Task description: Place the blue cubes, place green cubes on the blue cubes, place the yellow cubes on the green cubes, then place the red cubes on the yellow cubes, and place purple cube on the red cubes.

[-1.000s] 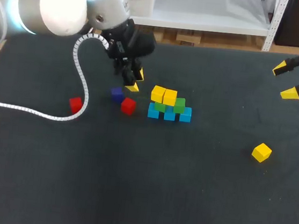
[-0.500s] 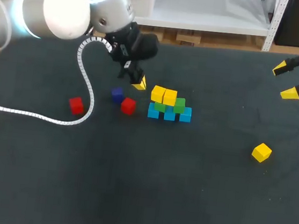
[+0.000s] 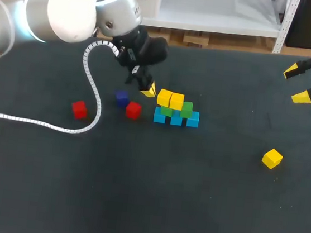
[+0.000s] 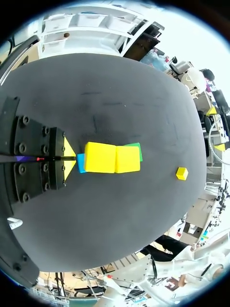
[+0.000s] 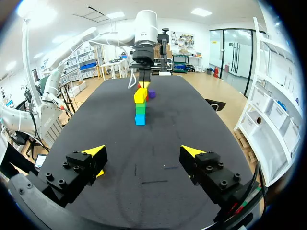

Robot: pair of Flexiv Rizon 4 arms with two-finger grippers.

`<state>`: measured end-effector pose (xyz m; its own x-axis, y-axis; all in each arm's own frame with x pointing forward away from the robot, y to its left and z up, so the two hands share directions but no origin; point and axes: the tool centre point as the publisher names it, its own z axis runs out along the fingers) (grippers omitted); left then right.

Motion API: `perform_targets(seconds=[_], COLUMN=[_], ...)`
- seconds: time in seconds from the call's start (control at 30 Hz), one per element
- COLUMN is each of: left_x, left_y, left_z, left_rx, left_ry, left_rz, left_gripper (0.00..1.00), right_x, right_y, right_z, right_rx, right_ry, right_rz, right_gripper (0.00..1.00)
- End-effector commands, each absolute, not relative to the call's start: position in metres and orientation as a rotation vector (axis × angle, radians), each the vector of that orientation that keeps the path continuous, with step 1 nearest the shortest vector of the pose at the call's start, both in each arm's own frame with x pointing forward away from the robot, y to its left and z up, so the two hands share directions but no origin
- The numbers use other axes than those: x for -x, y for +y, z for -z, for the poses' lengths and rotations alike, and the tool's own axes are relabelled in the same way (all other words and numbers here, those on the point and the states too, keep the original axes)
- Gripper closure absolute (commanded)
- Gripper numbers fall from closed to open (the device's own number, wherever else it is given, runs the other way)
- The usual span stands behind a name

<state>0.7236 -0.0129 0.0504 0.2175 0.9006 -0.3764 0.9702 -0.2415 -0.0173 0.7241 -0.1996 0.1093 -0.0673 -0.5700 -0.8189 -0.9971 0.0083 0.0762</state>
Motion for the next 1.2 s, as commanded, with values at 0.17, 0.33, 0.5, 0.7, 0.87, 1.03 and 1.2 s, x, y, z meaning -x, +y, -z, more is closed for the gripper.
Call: perform_targets(seconds=[0.17, 0.33, 0.5, 0.7, 0.87, 1.03, 1.2], left_x=[-0.7223, -0.721, -0.7204, -0.7192, -0.7183, -0.7179, -0.7186], left_y=[-0.02, -0.0196, -0.0192, -0.0206, -0.0229, -0.0235, -0.0209], left_z=[-0.0487, -0.048, -0.0475, -0.0478, -0.0475, -0.0474, -0.0468], left_rx=[-2.285, -2.283, -2.281, -2.283, -2.289, -2.291, -2.285], left_ry=[1.765, 1.773, 1.779, 1.775, 1.768, 1.765, 1.773], left_rz=[0.474, 0.486, 0.492, 0.498, 0.507, 0.512, 0.511], left_gripper=[1.0, 1.0, 1.0, 1.0, 1.0, 1.0, 1.0], right_x=[-0.7245, -0.7245, -0.7245, -0.7245, -0.7245, -0.7245, -0.7245], right_y=[-0.1993, -0.1993, -0.1993, -0.1993, -0.1993, -0.1993, -0.1993], right_z=[-0.1091, -0.1091, -0.1091, -0.1091, -0.1091, -0.1091, -0.1091], right_rx=[1.618, 1.618, 1.618, 1.618, 1.618, 1.618, 1.618], right_ry=[1.697, 1.697, 1.697, 1.697, 1.697, 1.697, 1.697], right_rz=[-0.927, -0.927, -0.927, -0.927, -0.927, -0.927, -0.927], right_gripper=[0.0, 0.0, 0.0, 0.0, 0.0, 0.0, 0.0])
